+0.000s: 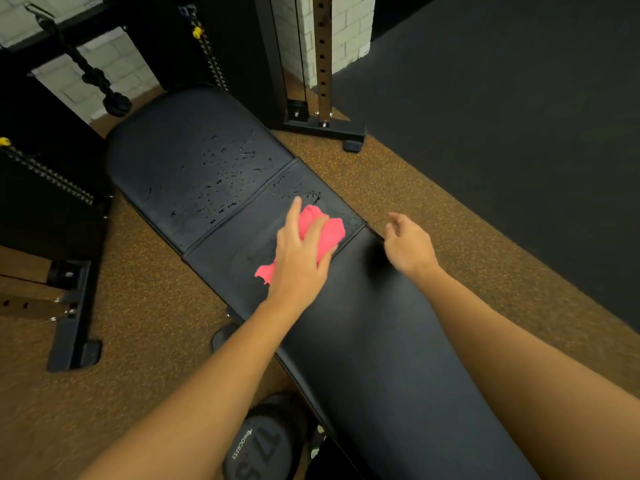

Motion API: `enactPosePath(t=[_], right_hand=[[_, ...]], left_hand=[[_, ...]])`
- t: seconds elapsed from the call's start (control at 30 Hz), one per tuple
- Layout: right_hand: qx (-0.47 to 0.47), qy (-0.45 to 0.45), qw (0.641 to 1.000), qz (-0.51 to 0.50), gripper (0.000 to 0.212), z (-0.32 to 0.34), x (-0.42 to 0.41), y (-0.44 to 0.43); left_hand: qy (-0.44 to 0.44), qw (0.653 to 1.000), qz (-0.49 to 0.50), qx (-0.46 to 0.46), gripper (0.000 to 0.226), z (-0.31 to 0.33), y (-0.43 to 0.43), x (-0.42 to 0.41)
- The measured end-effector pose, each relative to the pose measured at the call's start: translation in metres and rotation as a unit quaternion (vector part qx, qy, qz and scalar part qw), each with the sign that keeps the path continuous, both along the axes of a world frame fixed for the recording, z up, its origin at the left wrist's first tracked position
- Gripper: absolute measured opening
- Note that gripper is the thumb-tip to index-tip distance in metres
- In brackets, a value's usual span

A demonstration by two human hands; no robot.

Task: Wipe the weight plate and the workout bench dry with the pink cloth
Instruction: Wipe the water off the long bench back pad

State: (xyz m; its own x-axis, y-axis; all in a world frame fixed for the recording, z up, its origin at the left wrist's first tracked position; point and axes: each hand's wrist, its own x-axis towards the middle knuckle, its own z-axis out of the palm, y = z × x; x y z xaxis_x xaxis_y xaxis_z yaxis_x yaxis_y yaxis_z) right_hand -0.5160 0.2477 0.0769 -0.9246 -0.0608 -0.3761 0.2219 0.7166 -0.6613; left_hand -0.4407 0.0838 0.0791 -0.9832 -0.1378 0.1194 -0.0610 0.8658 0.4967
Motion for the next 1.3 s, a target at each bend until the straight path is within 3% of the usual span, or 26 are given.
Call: enactPosePath(t=[0.13,0.23,0.47,0.73,0.9,1.17,1.3], right_hand=[[0.079,-0.038,0.992,0.087,0.041,-0.017,-0.007,-0.005],[0.086,-0.036,0.991,0.096,0.034,-0.021,-0.005,-0.009],[0.075,0.005,0.994,0.079,0.038,-0.026,0.0,-0.013],[0.059,0.022,0.996,0.061,0.034,-0.027,0.006,-0.012],[0.06,0.03,0.997,0.047,0.038,-0.026,0.009,-0.014],[0.07,0.022,0.996,0.046,0.032,-0.024,0.01,-0.014],[0.073,0.023,0.996,0.044,0.028,-0.023,0.01,-0.015]], left_hand=[[0.014,0.989,-0.055,-0.133,0.054,-0.021,0.014,-0.011],[0.029,0.983,-0.076,-0.164,0.052,-0.025,0.015,-0.025],[-0.009,0.991,-0.083,-0.107,0.041,-0.013,0.013,-0.073],[0.057,0.981,-0.174,-0.067,0.034,-0.031,0.018,-0.027],[0.081,0.97,-0.202,-0.107,0.031,-0.031,0.009,-0.048],[0.04,0.988,-0.12,-0.084,0.029,-0.023,0.021,-0.083],[0.099,0.972,-0.181,-0.116,0.023,-0.037,0.027,-0.051]])
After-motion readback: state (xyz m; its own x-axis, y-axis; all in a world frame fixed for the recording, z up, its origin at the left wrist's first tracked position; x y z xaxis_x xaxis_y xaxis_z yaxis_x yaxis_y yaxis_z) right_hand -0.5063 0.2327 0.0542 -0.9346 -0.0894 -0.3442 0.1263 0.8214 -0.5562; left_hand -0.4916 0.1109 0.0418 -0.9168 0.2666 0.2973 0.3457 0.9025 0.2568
